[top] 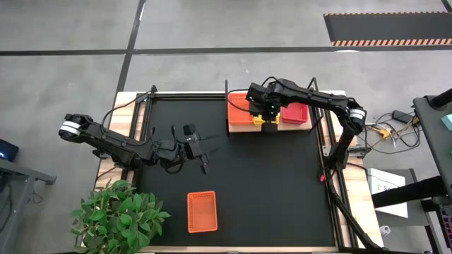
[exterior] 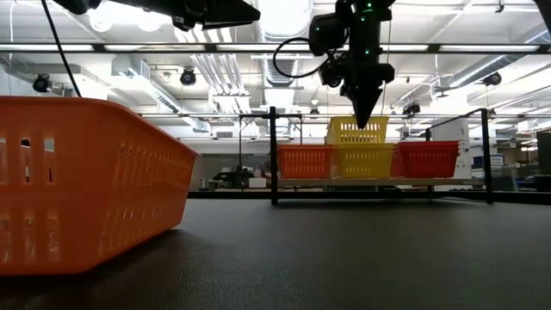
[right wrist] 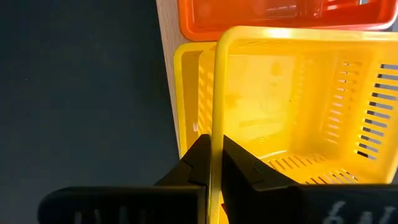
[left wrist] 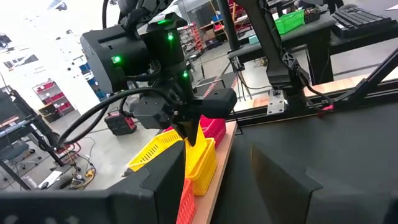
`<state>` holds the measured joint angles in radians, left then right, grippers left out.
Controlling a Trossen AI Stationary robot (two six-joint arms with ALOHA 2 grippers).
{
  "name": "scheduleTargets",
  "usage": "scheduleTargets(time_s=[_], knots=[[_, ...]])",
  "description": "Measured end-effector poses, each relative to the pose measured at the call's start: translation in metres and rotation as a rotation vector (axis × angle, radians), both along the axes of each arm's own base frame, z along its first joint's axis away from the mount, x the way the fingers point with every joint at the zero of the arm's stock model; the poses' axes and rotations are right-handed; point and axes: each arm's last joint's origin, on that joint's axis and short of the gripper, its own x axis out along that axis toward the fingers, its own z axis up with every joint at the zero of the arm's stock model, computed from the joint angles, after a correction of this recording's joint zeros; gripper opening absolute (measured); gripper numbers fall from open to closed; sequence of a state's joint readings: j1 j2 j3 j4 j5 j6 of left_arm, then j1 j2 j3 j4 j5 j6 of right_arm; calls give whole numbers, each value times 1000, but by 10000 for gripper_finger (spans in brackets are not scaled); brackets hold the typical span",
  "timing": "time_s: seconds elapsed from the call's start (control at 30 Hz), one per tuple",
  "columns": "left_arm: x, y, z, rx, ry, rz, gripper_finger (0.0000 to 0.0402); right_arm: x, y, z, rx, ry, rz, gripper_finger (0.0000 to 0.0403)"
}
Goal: Stack baskets on shelf by color
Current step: Stack the yellow bin on the stacked yellow bins on the shelf, then stack the orange bin on the stacked orange bins on the shelf
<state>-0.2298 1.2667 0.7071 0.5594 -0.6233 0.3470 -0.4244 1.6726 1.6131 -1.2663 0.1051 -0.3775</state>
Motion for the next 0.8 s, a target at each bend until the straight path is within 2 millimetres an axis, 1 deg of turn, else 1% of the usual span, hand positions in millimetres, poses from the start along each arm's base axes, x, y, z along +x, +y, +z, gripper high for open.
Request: scheduleTargets(time_s=[0.13, 0.37, 0.5, 0.6, 0.67, 0.73, 0.8], knots=[[0, 0, 0, 0, 0, 0, 168, 0, 0, 0, 0, -1, -6, 40], [1, 0, -1, 1, 4, 0, 168, -2, 1, 0, 10, 16, -19, 110], [2, 0, -3, 2, 11, 0, 168, -8, 4, 6, 31, 50, -69, 139], [2, 0, -3, 0, 9, 0, 168, -12, 6, 15, 46, 66, -134, 150], [2, 0, -3, -3, 7, -2, 168, -17, 10, 20, 89, 55, -167, 151], [2, -1, -1, -40, -24, -13, 168, -20, 19, 26, 161, -3, -164, 148], [2, -2, 1, -105, -66, -27, 168, -24, 34, 30, 220, -70, -126, 140]])
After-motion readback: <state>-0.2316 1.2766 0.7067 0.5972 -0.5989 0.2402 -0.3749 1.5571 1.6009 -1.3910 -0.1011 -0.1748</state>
